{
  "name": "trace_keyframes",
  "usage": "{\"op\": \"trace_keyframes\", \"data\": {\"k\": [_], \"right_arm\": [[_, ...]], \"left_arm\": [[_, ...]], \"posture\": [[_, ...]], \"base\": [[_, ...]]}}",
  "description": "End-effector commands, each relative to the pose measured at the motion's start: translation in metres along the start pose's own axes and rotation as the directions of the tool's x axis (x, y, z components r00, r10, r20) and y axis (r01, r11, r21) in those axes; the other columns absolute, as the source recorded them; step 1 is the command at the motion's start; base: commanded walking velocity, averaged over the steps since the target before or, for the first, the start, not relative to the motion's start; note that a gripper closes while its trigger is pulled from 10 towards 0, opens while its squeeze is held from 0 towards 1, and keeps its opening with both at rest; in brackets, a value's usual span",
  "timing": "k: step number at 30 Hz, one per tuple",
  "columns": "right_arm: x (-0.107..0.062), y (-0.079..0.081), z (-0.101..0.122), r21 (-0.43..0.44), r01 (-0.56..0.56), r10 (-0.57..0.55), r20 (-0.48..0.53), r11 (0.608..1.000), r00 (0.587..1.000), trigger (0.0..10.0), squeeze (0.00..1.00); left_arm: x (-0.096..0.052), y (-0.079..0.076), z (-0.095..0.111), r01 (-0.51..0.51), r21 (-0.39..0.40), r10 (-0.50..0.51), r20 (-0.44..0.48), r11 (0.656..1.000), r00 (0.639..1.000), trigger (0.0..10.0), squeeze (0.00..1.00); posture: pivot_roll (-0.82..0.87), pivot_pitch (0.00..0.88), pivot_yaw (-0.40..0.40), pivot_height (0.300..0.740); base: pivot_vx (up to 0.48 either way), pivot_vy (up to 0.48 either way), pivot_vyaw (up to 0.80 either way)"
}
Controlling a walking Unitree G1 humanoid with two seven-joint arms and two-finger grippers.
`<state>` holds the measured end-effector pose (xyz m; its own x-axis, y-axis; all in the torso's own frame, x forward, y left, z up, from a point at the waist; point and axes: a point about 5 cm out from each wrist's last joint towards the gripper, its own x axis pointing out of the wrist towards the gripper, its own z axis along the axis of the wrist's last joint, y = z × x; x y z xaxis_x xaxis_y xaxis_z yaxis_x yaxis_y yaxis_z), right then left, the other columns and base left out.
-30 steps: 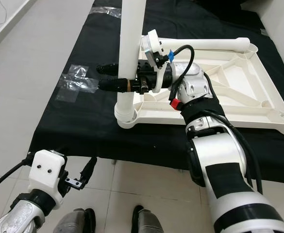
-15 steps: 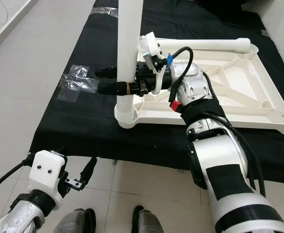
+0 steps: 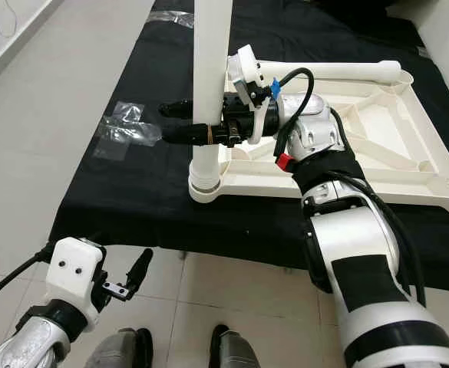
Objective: Building children table
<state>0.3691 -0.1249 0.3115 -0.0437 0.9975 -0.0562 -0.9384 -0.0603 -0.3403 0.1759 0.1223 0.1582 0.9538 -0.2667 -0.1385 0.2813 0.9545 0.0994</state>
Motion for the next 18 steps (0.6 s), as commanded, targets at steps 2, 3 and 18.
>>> {"op": "trace_keyframes", "data": {"k": [2,3,18], "right_arm": [[-0.003,0.003,-0.003,0.006,-0.021,0.021,-0.019,1.000,1.000,10.0,0.00],[-0.002,0.006,-0.008,0.021,-0.033,0.034,-0.032,0.999,0.999,10.0,0.00],[0.008,0.018,-0.037,0.177,-0.043,0.022,0.119,0.983,0.993,10.0,0.00]], "left_arm": [[-0.003,0.000,-0.005,0.009,-0.002,-0.009,-0.033,1.000,0.999,10.0,0.00],[-0.003,0.000,-0.005,0.010,-0.001,-0.010,-0.033,1.000,0.999,10.0,0.00],[-0.005,-0.001,-0.005,0.014,0.001,-0.014,-0.039,1.000,0.999,10.0,0.00]], "posture": [[0.19,0.266,-0.083,0.740],[0.19,0.264,-0.082,0.740],[0.20,0.259,-0.082,0.740]], "base": [[0.000,0.000,0.00],[0.000,0.000,0.00],[0.000,0.000,0.00]]}}
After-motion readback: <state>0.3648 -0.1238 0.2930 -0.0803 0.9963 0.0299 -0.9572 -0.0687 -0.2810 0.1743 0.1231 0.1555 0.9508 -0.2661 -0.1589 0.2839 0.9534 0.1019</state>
